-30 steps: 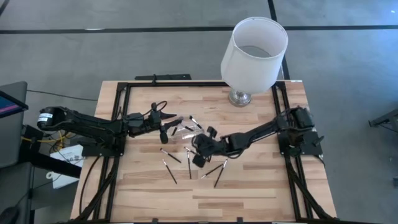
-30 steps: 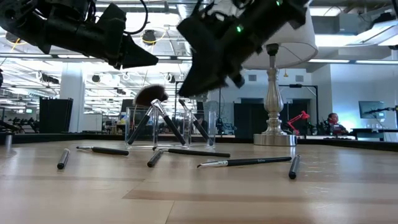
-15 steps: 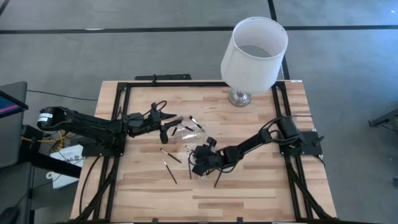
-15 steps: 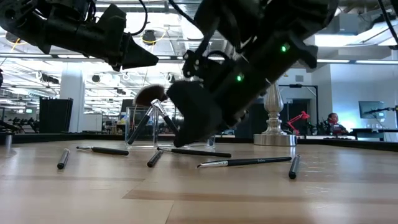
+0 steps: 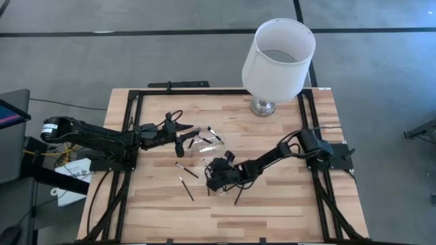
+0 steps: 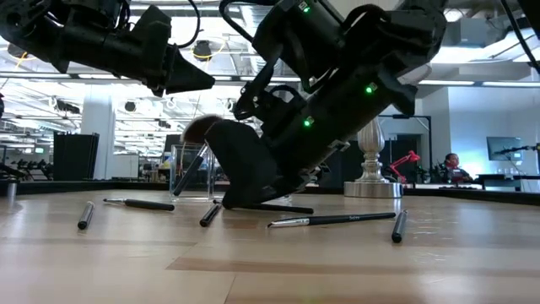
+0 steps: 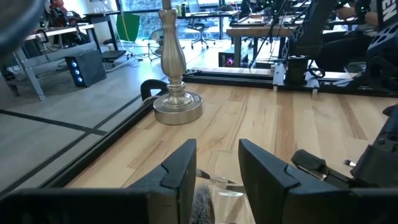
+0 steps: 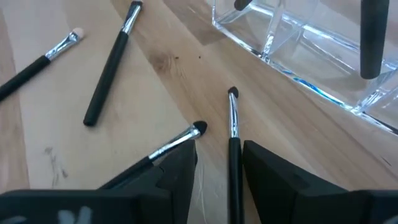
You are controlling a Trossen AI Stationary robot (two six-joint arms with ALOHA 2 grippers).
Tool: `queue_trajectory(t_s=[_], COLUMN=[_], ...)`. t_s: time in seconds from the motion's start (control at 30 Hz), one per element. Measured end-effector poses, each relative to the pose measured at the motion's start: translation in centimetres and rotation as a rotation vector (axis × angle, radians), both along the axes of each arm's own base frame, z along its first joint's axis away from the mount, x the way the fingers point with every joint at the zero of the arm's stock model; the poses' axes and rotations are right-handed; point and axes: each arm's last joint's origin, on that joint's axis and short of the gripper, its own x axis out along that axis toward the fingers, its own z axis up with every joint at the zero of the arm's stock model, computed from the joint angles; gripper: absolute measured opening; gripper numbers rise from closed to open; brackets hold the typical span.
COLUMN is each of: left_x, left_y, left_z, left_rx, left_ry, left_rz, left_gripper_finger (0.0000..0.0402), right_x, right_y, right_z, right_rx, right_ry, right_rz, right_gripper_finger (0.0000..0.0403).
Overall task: Put items in baskets/containers
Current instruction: Put the eyeshadow brush into the right transparent organizer
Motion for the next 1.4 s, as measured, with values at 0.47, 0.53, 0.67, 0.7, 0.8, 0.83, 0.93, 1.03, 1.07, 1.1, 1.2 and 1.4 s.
queue_trajectory(t_s=[0.47,0.53,0.67,0.7,0.8,0.83,0.93,1.03,1.07,1.1,1.2,1.4], left_x=[0.0,0.0,0.0,0.0,0.0,0.0,0.0,-0.1,-0.1,-0.1,-0.2,-0.1], left_y=[0.0,0.0,0.0,0.0,0.0,0.0,0.0,0.0,0.0,0.1,0.1,0.1], left_z=[-0.1,-0.1,-0.1,-0.1,-0.1,-0.1,-0.1,-0.5,-0.6,-0.7,-1.0,-1.4], left_rx=[0.0,0.0,0.0,0.0,0.0,0.0,0.0,0.008,0.009,0.009,0.002,-0.001], left_ry=[0.01,0.01,0.01,0.01,0.009,0.009,0.013,0.051,0.062,0.072,0.106,0.133], left_rz=[0.0,0.0,0.0,0.0,0.0,0.0,0.0,-0.001,0.0,0.002,0.007,0.007], left_gripper_finger=[0.0117,0.0117,0.0117,0.0117,0.0117,0.0117,0.0117,0.0117,0.0117,0.0117,0.0117,0.0117], right_x=[0.1,0.1,0.1,0.2,0.2,0.2,0.3,0.2,0.0,-0.2,-0.9,-3.7], right_y=[-0.1,-0.2,-0.4,-0.4,-0.4,-0.4,-0.5,-0.9,-1.2,-1.4,-2.0,-1.7], right_z=[0.0,0.0,0.1,0.1,0.1,0.1,0.6,1.6,2.0,2.3,3.3,4.1], right_rx=[-0.031,-0.037,-0.056,-0.062,-0.075,-0.089,-0.165,-0.237,-0.26,-0.279,-0.307,-0.214], right_ry=[-0.013,-0.013,-0.02,-0.022,-0.021,-0.012,0.022,0.048,0.061,0.08,0.139,0.272], right_rz=[0.009,0.005,-0.009,-0.013,-0.006,0.008,0.072,0.099,0.083,0.066,0.016,-0.111], right_gripper_finger=[0.0132,0.0132,0.0132,0.0132,0.0132,0.0132,0.0132,0.0132,0.0132,0.0132,0.0132,0.0132])
